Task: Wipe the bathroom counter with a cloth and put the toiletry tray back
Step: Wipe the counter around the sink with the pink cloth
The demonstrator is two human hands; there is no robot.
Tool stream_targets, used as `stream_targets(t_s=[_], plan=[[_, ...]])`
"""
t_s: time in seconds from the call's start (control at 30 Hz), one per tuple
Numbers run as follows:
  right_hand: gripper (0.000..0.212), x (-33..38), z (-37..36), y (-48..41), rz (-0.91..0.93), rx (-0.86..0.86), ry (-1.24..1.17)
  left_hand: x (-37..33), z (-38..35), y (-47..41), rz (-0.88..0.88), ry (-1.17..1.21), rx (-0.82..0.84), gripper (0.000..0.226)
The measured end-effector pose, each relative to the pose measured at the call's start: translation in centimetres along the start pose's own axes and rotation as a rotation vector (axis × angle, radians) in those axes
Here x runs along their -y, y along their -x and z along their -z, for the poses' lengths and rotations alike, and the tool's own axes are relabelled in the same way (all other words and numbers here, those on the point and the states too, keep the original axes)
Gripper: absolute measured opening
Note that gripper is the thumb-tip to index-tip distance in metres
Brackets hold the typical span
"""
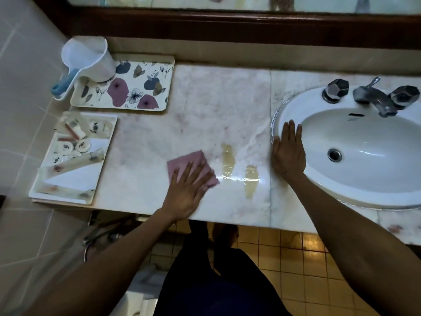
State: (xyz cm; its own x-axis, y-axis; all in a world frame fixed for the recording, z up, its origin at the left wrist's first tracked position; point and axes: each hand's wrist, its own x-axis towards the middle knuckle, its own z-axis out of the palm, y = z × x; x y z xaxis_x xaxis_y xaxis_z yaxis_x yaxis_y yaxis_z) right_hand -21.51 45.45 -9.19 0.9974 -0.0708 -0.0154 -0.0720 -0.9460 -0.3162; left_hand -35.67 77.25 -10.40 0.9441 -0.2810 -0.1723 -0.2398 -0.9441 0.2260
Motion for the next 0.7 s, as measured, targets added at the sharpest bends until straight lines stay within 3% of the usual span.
stream_targets(t_s=[0.13, 0.3, 0.4, 0.6, 0.7], plan=[[0.057, 0.1, 0.1, 0.1, 0.014, 0.004, 0.012, 3.9, 1.4, -0.3, -0.159, -0.047, 0.056, 0.056], [0.056, 0.0, 0.1, 0.0, -0.001, -0.010, 0.000, 4.0, 2.2, -4.7, 0.065, -0.073, 0.004, 0.076], [0.056, 0.0, 0.1, 0.0, -0.008, -0.011, -0.002, 2.2, 1.3, -5.4, 0.168, -0.054, -0.035, 0.072], [0.055, 0.2, 0.2, 0.0, -0.016, -0.013, 0.000, 1.7, 2.5, -4.9, 0.127, 0.109, 0.045, 0.067], [0.055, 0.1, 0.0, 0.0, -0.015, -0.006, 0.001, 2.4, 2.6, -4.7, 0.073, 0.069, -0.009, 0.061]])
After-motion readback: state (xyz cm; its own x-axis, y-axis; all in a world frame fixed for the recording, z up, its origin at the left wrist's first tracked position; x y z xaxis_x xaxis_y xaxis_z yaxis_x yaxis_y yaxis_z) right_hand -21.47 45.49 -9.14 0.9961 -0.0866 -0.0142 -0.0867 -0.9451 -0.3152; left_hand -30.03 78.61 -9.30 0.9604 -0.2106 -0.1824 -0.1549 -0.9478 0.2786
